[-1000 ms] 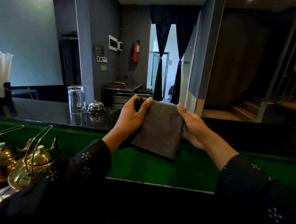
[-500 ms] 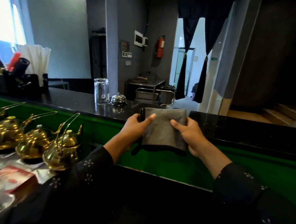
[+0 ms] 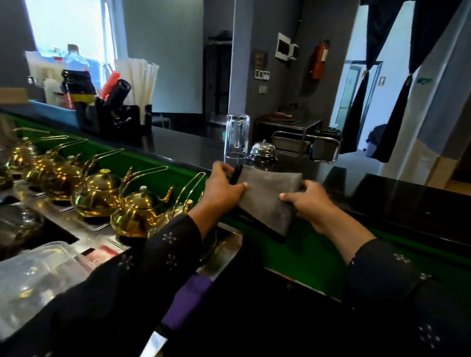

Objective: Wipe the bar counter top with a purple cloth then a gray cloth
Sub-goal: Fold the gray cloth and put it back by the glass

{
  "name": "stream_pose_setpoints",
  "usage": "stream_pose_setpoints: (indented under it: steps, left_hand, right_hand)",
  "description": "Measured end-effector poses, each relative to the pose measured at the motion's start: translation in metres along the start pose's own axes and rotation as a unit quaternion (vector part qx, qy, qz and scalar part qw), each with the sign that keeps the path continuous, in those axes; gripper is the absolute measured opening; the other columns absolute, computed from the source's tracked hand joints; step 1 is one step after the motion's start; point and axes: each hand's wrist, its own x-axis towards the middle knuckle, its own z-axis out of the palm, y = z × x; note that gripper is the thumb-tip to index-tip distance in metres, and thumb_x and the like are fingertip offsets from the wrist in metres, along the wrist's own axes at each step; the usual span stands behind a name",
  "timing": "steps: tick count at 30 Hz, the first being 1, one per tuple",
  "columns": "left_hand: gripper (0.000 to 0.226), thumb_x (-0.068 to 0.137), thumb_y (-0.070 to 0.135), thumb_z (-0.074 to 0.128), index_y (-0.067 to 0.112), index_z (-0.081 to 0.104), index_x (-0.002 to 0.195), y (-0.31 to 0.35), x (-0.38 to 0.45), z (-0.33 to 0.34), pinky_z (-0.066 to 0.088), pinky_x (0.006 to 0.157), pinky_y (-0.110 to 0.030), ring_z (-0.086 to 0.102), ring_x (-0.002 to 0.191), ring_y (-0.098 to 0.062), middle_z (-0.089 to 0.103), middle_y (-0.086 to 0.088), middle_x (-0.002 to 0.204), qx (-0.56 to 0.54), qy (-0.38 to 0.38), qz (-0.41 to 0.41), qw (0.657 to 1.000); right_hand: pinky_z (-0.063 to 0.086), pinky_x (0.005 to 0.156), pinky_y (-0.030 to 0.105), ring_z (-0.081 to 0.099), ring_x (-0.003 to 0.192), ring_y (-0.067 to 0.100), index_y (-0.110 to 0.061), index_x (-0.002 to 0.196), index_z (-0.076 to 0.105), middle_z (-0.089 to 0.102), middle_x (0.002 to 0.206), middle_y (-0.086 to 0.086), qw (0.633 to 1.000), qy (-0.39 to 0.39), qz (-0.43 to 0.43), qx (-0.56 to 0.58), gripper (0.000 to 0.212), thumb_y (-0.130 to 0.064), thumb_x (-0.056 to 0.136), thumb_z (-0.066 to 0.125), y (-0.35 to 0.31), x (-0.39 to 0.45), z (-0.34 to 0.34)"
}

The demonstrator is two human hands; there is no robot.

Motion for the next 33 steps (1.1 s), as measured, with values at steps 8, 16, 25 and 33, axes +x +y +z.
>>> stream_pose_setpoints:
  steps: [8,16,25,33]
  left_hand:
    - [0.021,0.092,0.004,0.050,0.014,0.067,0.098,0.015,0.094,-0.044,0.055,0.088,-0.035,0.060,0.099,-0.021,0.058,-0.005,0.111,0.143,-0.041,0.104,0.983]
    - [0.034,0.095,0.001,0.043,0.010,0.059,0.124,0.000,0.150,-0.037,0.052,0.090,-0.031,0.056,0.110,-0.024,0.053,-0.009,0.130,0.242,-0.124,0.107,0.956]
    - [0.030,0.087,0.034,0.050,0.029,0.061,0.115,-0.029,0.180,-0.028,0.030,0.106,-0.053,0.038,0.125,-0.029,0.047,-0.006,0.128,0.504,-0.091,0.159,0.844]
    - [0.045,0.095,0.042,0.037,0.027,0.046,0.137,-0.030,0.185,-0.014,0.033,0.108,-0.047,0.042,0.130,-0.027,0.046,-0.008,0.143,0.452,-0.180,0.194,0.852]
  right_hand:
    - [0.054,0.090,0.041,0.063,0.100,0.023,-0.027,0.087,0.066,0.066,0.104,0.006,0.990,0.087,-0.090,-0.066,0.023,-0.006,0.080,0.073,-0.037,0.064,0.052]
    - [0.043,0.084,0.019,0.056,0.106,0.016,-0.013,0.122,0.064,0.060,0.126,0.007,0.976,0.095,-0.114,-0.160,0.035,-0.005,0.088,0.063,-0.031,0.106,0.072]
    - [0.039,0.103,0.044,0.040,0.127,0.037,-0.012,0.130,0.055,0.039,0.143,0.015,0.902,0.064,-0.049,-0.425,0.042,-0.021,0.089,0.053,-0.033,0.126,0.090]
    - [0.031,0.109,0.054,0.039,0.134,0.032,-0.023,0.140,0.046,0.045,0.146,0.008,0.888,-0.044,-0.121,-0.441,0.050,-0.047,0.098,0.033,-0.023,0.128,0.089]
